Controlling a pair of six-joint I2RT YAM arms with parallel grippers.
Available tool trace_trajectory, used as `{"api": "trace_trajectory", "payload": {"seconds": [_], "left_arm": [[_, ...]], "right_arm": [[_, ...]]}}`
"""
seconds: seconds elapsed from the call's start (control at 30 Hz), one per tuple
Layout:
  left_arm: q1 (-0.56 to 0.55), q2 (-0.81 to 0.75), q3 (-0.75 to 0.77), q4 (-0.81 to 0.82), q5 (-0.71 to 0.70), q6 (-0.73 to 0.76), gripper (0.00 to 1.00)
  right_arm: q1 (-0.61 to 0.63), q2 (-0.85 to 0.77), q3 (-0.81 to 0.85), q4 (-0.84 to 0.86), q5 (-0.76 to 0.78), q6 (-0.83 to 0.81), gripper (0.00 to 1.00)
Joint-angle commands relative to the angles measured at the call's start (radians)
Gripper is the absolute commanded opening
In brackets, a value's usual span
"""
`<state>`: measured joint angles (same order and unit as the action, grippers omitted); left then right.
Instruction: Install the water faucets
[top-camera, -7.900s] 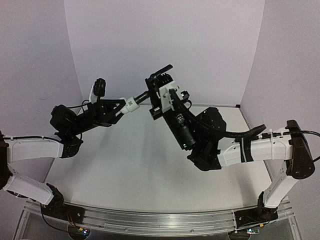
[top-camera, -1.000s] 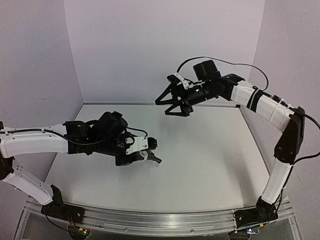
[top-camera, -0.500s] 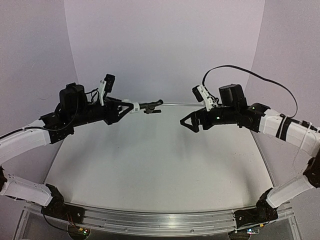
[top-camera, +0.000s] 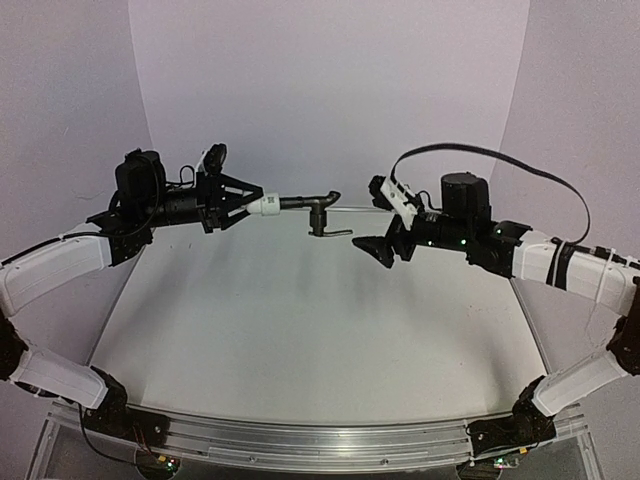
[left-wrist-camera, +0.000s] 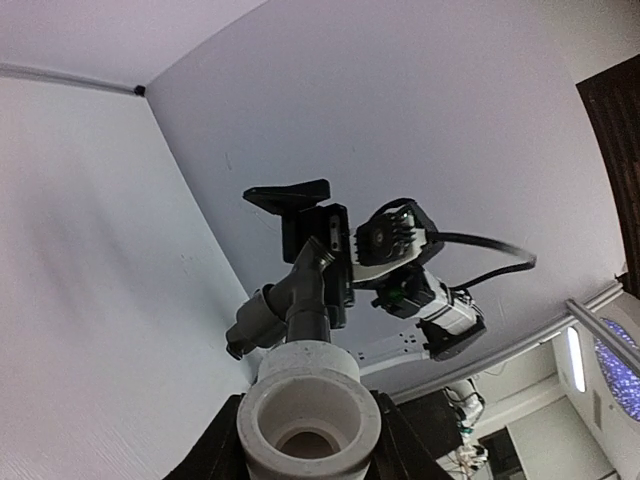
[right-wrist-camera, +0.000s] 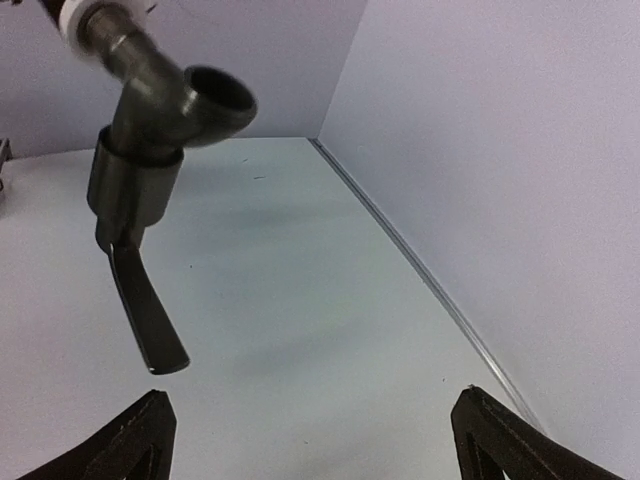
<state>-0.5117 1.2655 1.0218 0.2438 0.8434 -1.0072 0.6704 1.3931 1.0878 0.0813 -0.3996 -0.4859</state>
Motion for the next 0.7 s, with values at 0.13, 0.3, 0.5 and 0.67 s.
{"api": "trace_trajectory", "payload": {"seconds": [0.13,0.3,0.5,0.67], "left_arm": [[0.045,0.03,-0.035,0.278,0.059,-0.501,0.0],[0.053,0.073,-0.049,0.345,0.04,-0.684,0.0],[0.059,0.09,-0.089,0.459,0.045,-0.82,0.0],[0.059,0.067,-0.122,0.462,0.044,-0.832,0.0]], "right_arm": [[0.082,-0.123,-0.235,0.399,0.094,-0.693,0.98],[0.118,-0.153,-0.338,0.693,0.104,-0.878,0.98],[0.211,-0.108,-0.319,0.769,0.08,-1.131,0.98],[0.248,-0.05,-0.246,0.694,0.087,-1.271,0.98]]}}
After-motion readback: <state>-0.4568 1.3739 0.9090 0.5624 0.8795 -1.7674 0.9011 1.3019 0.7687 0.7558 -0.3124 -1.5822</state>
